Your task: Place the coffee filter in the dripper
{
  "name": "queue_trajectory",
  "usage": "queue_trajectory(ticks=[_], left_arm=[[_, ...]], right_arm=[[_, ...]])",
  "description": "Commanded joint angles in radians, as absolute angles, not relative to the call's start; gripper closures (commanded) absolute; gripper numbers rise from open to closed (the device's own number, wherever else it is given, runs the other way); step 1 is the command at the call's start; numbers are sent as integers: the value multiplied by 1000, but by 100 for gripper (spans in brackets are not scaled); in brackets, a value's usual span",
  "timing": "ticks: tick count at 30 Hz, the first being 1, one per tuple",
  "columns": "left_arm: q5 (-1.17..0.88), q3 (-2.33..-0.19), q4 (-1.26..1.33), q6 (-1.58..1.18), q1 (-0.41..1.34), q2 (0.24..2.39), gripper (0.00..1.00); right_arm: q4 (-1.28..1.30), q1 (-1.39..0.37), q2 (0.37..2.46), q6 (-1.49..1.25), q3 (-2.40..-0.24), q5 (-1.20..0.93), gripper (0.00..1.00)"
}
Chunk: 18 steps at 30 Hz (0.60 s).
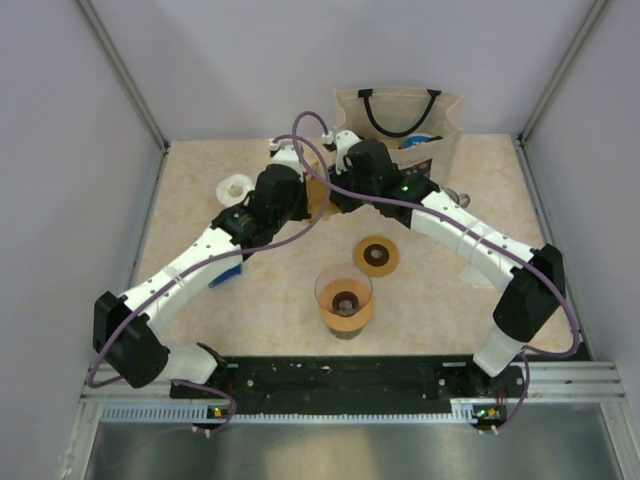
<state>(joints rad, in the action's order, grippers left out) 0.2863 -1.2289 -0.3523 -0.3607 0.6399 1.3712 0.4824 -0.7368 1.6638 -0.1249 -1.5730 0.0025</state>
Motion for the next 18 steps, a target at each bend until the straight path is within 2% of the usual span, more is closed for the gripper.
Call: queue_trajectory(ticks=[1,4,5,6,7,9,10,13,18], left_arm=[[377,-1269,-382,-357,629,1370,92],[373,-1273,-387,-356,629,1370,91],[356,-1276,-390,-353,629,1368,84],[326,-1279,-391,-351,630,1367,76],[292,-1276,-391,-350,630,1356,59],[186,-1272,-388,-341,629,1329,32],[145,-1263,-381,-331,630,1303,22],[8,-1185,-307,-318,630,1183,1],[-156,-1049,-186,-353,630,964,1]], right_arm=[[506,-727,1657,-91,-1626,78,99],[506,-729,1655,-87,-1629,74,99],[505,-727,1655,-89,-1634,72,99],[506,-727,1657,-86,-1634,61,99],[506,-729,1654,-90,-1638,52,99],[509,-727,1646,-100,-1647,28,99],[517,-727,1638,-101,-1655,9,99],[548,-727,1617,-115,-1674,14,97],[624,-726,1551,-164,-1652,46,97]])
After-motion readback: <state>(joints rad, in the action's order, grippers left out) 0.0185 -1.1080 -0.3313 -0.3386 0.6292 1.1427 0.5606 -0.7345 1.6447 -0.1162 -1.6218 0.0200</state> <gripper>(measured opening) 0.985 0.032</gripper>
